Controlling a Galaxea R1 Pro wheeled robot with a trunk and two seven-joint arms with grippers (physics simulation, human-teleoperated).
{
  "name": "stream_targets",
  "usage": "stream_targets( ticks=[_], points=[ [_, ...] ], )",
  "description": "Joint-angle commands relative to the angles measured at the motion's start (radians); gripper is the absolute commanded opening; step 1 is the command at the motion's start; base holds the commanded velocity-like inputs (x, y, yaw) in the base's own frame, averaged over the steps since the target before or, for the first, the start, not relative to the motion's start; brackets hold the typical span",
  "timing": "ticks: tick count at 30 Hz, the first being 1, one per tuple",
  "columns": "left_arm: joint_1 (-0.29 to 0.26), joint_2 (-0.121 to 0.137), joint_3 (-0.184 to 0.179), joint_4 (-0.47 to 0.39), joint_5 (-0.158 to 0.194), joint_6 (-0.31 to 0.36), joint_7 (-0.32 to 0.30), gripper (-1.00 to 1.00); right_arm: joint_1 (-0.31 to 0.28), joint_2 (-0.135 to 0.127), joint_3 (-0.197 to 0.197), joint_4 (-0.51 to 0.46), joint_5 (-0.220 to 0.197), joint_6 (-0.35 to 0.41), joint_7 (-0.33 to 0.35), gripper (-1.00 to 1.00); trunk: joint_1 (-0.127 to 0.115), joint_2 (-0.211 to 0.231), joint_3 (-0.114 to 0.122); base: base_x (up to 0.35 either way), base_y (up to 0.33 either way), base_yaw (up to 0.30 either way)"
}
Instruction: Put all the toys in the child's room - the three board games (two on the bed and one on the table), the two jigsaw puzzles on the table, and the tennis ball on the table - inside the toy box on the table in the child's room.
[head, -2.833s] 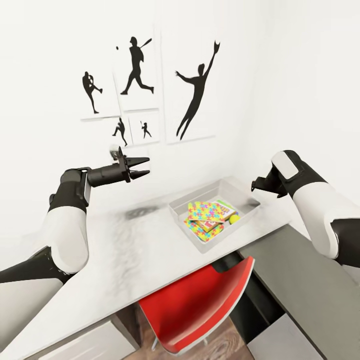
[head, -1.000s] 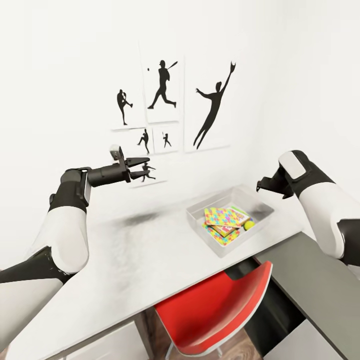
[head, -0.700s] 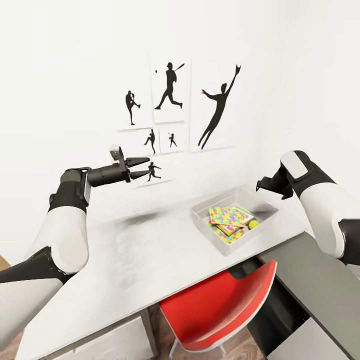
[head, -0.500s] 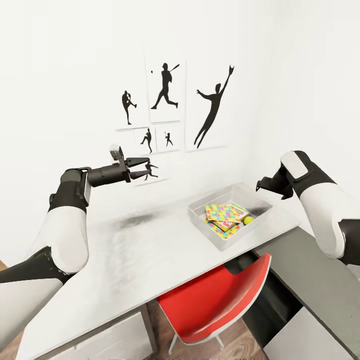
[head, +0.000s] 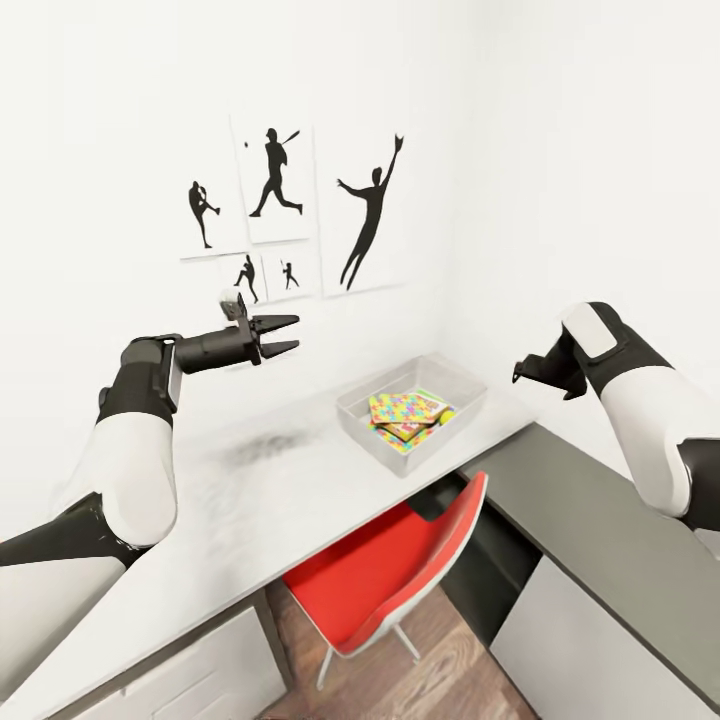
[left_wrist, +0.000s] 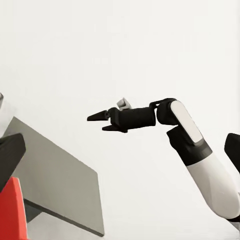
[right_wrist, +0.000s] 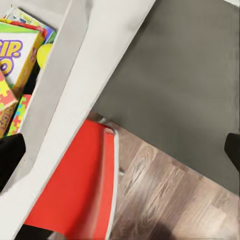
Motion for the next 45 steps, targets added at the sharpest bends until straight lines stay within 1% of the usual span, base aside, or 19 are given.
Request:
stream_targets(
  ticks=[1, 5, 24, 34, 45],
  points=[
    [-0.002, -0.001, 0.005, -0.001, -0.010, 0.010, -0.008, 1.00, -0.001, -0.001, 0.005, -0.001, -0.011, 0.003, -0.007, 1.00, 0.000, -0.002, -0.002, -0.188, 0.046, -0.277],
    [-0.002, -0.001, 0.004, -0.001, -0.010, 0.010, -0.008, 1.00, -0.001, -0.002, 0.005, -0.001, -0.010, 0.003, -0.007, 1.00, 0.000, -0.002, -0.002, -0.212, 0.080, -0.277],
    [-0.002, -0.001, 0.003, -0.001, -0.010, 0.010, -0.008, 1.00, 0.003, -0.021, 0.005, 0.001, -0.012, 0.003, -0.003, 1.00, 0.000, -0.002, -0.002, -0.256, 0.144, -0.278],
    [-0.002, 0.000, 0.012, -0.001, -0.010, 0.010, -0.008, 1.00, 0.009, -0.021, 0.004, 0.001, -0.012, 0.003, -0.005, 1.00, 0.000, -0.002, -0.002, -0.042, 0.033, -0.278],
    [-0.001, 0.000, 0.011, -0.001, -0.010, 0.010, -0.008, 1.00, 0.008, -0.022, 0.004, 0.001, -0.012, 0.003, -0.005, 1.00, 0.000, -0.002, 0.002, -0.002, 0.001, -0.278]
  ],
)
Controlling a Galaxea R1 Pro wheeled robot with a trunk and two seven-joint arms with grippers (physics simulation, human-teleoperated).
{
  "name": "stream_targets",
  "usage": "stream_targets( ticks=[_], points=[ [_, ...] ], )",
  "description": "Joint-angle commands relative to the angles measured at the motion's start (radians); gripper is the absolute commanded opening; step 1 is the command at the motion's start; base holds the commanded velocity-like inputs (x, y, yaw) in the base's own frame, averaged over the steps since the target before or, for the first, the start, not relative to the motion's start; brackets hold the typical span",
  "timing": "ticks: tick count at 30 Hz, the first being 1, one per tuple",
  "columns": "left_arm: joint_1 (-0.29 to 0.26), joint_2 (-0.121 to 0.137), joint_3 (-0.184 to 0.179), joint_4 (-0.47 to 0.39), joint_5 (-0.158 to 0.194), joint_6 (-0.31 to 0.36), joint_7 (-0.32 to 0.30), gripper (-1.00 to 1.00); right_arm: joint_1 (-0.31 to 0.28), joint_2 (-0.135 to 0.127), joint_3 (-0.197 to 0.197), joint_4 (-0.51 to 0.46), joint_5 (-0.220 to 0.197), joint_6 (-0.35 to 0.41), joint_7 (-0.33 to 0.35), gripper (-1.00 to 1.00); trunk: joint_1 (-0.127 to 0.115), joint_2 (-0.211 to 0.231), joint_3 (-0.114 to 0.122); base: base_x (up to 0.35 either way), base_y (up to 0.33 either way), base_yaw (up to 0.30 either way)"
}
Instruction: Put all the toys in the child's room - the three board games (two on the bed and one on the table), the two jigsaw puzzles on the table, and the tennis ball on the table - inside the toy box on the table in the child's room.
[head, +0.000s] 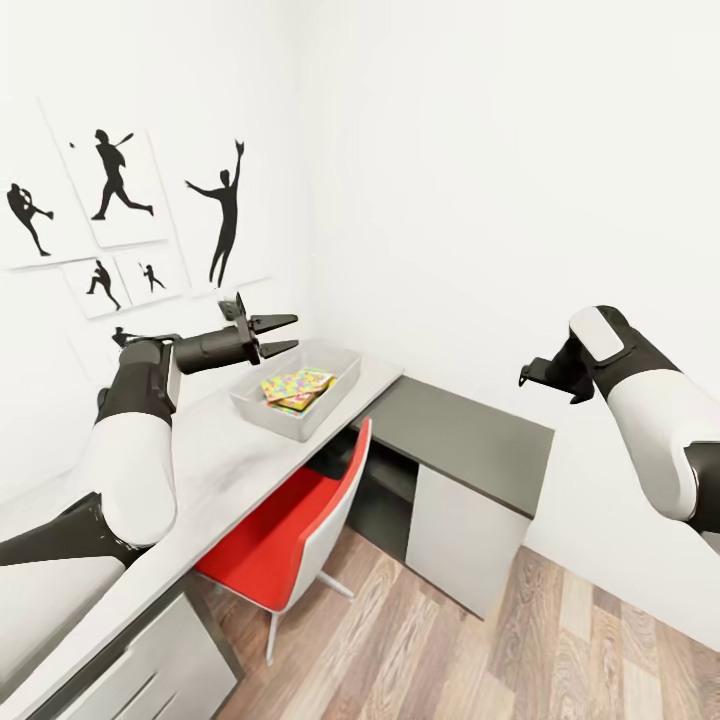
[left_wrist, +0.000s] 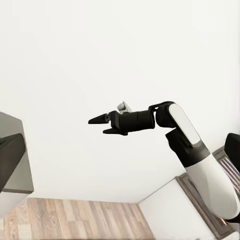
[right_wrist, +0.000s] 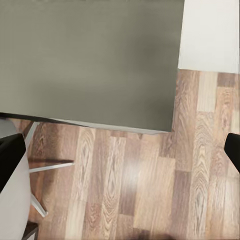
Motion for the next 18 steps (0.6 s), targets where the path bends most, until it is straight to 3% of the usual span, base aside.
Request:
stream_targets(
  ticks=[1, 10, 18],
  points=[
    [-0.001, -0.001, 0.005, -0.001, -0.011, 0.011, -0.008, 1.00, -0.001, -0.001, 0.005, -0.001, -0.010, 0.003, -0.008, 1.00, 0.001, -0.002, -0.002, 0.000, 0.000, -0.278],
    [-0.001, -0.001, 0.006, -0.001, -0.011, 0.011, -0.008, 1.00, -0.001, -0.001, 0.005, -0.001, -0.010, 0.003, -0.005, 1.00, 0.001, -0.002, 0.004, -0.013, 0.003, -0.278],
    [0.000, -0.003, 0.002, -0.001, -0.011, 0.011, -0.008, 1.00, -0.001, -0.002, 0.006, -0.001, -0.010, 0.003, -0.005, 1.00, 0.001, -0.002, 0.010, -0.214, 0.120, -0.278]
  ],
)
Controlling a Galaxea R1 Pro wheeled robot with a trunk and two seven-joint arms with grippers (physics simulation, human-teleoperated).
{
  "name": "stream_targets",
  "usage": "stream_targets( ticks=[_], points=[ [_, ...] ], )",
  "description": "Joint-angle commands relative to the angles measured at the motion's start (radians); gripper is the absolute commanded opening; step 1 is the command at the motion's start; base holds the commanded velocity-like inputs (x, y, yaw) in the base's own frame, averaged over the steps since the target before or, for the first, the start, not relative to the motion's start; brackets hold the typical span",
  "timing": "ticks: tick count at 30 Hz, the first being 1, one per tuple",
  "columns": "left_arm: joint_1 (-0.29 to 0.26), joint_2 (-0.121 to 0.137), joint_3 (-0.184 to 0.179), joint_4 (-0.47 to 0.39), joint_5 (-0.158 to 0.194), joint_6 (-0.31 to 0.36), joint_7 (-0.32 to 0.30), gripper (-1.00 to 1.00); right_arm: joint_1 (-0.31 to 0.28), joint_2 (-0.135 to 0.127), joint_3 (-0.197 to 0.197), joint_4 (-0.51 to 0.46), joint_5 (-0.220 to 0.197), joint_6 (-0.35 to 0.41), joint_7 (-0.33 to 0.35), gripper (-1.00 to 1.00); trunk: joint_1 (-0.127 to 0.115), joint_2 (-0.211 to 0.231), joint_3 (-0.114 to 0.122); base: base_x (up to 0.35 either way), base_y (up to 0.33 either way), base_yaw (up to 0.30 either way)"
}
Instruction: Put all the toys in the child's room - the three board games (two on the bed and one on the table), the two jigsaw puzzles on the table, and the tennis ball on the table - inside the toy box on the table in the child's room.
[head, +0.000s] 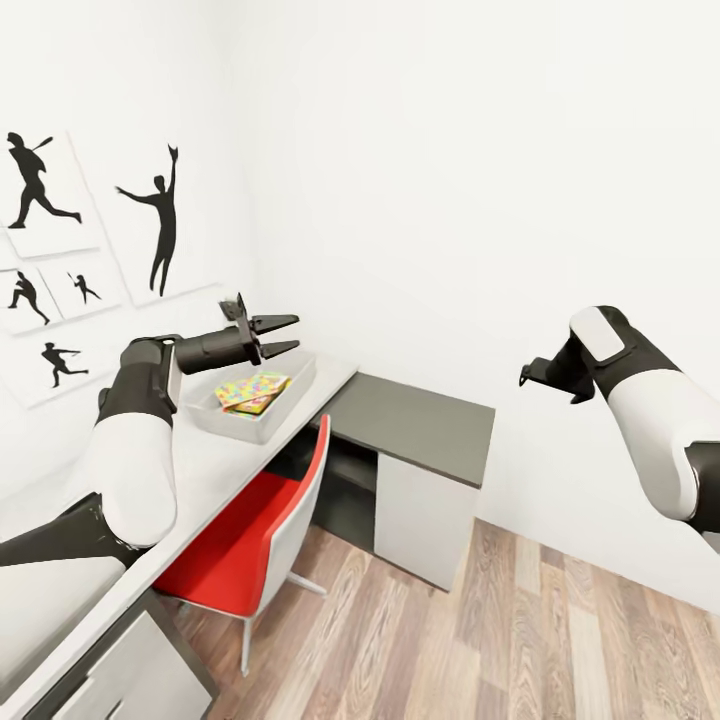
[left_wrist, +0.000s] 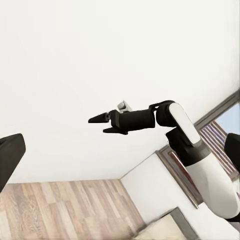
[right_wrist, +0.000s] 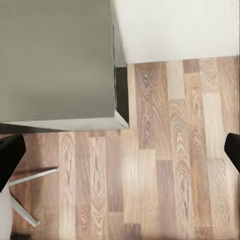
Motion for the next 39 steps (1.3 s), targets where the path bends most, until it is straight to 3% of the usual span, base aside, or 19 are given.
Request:
stream_targets(
  ticks=[1, 13, 21, 28, 39],
  points=[
    [-0.002, -0.001, 0.006, -0.001, -0.011, 0.010, -0.008, 1.00, -0.001, -0.002, 0.006, -0.001, -0.010, 0.003, -0.009, 1.00, 0.000, -0.002, -0.002, -0.245, 0.135, -0.278],
    [-0.002, -0.001, 0.003, -0.001, -0.012, 0.010, -0.008, 1.00, 0.012, -0.023, 0.006, -0.001, -0.011, 0.002, -0.010, 1.00, 0.000, -0.002, 0.003, -0.226, 0.123, -0.278],
    [0.001, 0.002, 0.008, -0.001, -0.012, 0.009, -0.008, 1.00, 0.039, -0.033, 0.005, 0.002, -0.011, 0.003, -0.007, 1.00, 0.000, -0.002, 0.006, -0.054, 0.036, -0.278],
    [0.002, 0.003, 0.007, -0.001, -0.012, 0.006, -0.008, 1.00, 0.076, -0.048, -0.021, 0.004, -0.011, 0.003, -0.005, 1.00, 0.000, -0.002, 0.006, -0.006, 0.004, -0.278],
    [0.017, 0.004, 0.007, -0.001, -0.012, -0.001, -0.008, 1.00, 0.246, -0.043, -0.032, 0.004, -0.010, 0.003, -0.005, 1.00, 0.000, -0.002, 0.006, 0.000, 0.000, -0.278]
  ],
)
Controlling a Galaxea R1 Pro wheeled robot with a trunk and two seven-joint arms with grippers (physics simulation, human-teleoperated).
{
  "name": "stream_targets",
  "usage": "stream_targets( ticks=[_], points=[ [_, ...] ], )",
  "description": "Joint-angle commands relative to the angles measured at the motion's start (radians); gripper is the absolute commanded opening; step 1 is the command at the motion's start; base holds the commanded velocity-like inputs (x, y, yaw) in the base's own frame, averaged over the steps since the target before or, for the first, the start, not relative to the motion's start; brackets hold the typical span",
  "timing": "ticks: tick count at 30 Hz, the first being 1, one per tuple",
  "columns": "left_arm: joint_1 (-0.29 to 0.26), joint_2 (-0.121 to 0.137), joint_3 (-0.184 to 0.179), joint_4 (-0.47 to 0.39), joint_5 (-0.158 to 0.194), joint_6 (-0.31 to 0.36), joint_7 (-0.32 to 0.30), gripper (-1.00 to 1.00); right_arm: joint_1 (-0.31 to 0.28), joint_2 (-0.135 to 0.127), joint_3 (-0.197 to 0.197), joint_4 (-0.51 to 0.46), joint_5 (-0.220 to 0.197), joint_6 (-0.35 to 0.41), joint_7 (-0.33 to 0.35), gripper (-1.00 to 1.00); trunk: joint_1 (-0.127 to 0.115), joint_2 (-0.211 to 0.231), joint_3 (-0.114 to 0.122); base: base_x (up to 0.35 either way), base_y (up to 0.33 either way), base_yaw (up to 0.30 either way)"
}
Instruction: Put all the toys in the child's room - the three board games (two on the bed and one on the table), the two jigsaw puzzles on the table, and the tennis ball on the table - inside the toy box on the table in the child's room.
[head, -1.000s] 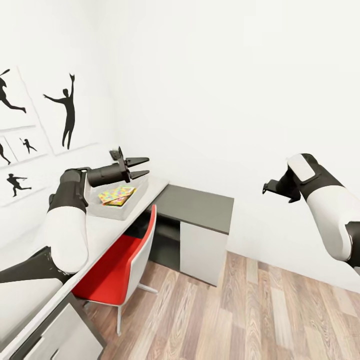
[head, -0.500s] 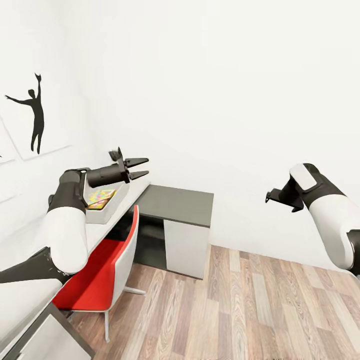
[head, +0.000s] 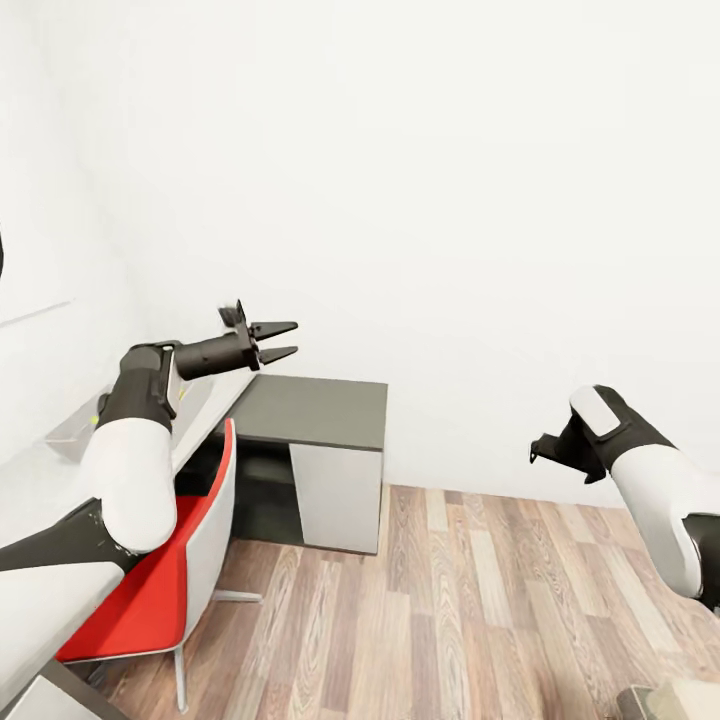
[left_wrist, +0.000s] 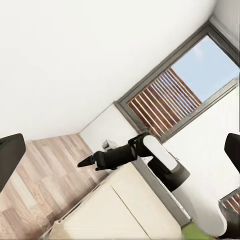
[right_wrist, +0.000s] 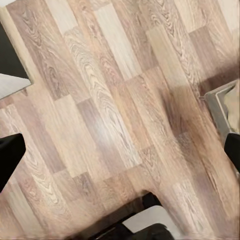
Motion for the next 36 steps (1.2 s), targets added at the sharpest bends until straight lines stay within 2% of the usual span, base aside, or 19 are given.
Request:
stream_targets(
  ticks=[1, 5, 8, 10, 12, 13, 16, 21, 28, 33, 36],
  points=[
    [-0.001, -0.001, 0.005, -0.001, -0.010, 0.010, -0.008, 1.00, 0.013, 0.001, 0.002, -0.001, -0.010, 0.003, -0.009, 1.00, 0.001, -0.002, -0.002, 0.000, 0.000, -0.271],
    [0.006, 0.010, 0.003, -0.001, -0.011, 0.010, -0.008, 1.00, 0.102, 0.021, 0.003, 0.001, -0.011, -0.003, -0.008, 1.00, 0.001, -0.002, -0.003, 0.000, 0.000, -0.164],
    [0.016, 0.015, 0.003, -0.001, -0.011, 0.009, -0.008, 1.00, 0.168, 0.053, 0.003, 0.000, -0.011, -0.045, -0.008, 1.00, 0.001, -0.002, -0.004, 0.000, 0.000, -0.052],
    [0.029, 0.018, 0.002, -0.001, -0.012, 0.007, -0.008, 1.00, 0.242, 0.086, 0.008, 0.001, -0.004, -0.098, -0.008, 1.00, 0.001, -0.002, -0.004, 0.000, 0.000, -0.022],
    [0.036, 0.021, 0.002, -0.001, -0.012, 0.006, -0.008, 1.00, 0.283, 0.103, 0.010, 0.000, -0.001, -0.121, -0.008, 1.00, 0.001, -0.002, -0.004, 0.000, 0.000, -0.012],
    [0.043, 0.026, 0.001, -0.001, -0.012, 0.006, -0.008, 1.00, 0.324, 0.117, 0.011, -0.003, 0.001, -0.146, -0.008, 1.00, 0.001, -0.002, -0.004, 0.000, 0.000, -0.007],
    [0.052, 0.043, -0.001, -0.002, -0.012, -0.001, -0.008, 1.00, 0.397, 0.133, 0.012, -0.006, 0.002, -0.208, -0.007, 1.00, 0.001, -0.002, -0.004, 0.000, 0.000, -0.004],
    [0.072, 0.073, -0.002, -0.002, -0.012, -0.030, -0.008, 1.00, 0.486, 0.144, 0.015, 0.000, 0.001, -0.315, -0.005, 1.00, 0.001, -0.002, -0.004, 0.000, 0.000, -0.001],
    [0.105, 0.099, -0.003, -0.005, -0.011, -0.042, -0.008, 1.00, 0.529, 0.145, 0.010, 0.009, -0.011, -0.437, -0.004, 1.00, 0.001, -0.002, -0.004, 0.000, 0.000, 0.000],
    [0.113, 0.102, -0.003, -0.005, -0.011, -0.043, -0.008, 1.00, 0.575, 0.146, 0.008, 0.015, -0.015, -0.467, 0.029, 1.00, 0.001, -0.002, -0.004, 0.000, 0.000, 0.000],
    [0.115, 0.103, -0.003, -0.005, -0.010, -0.044, -0.008, 1.00, 0.596, 0.148, 0.008, 0.016, -0.015, -0.474, 0.073, 1.00, 0.001, -0.002, -0.004, 0.000, 0.000, 0.000]
  ],
)
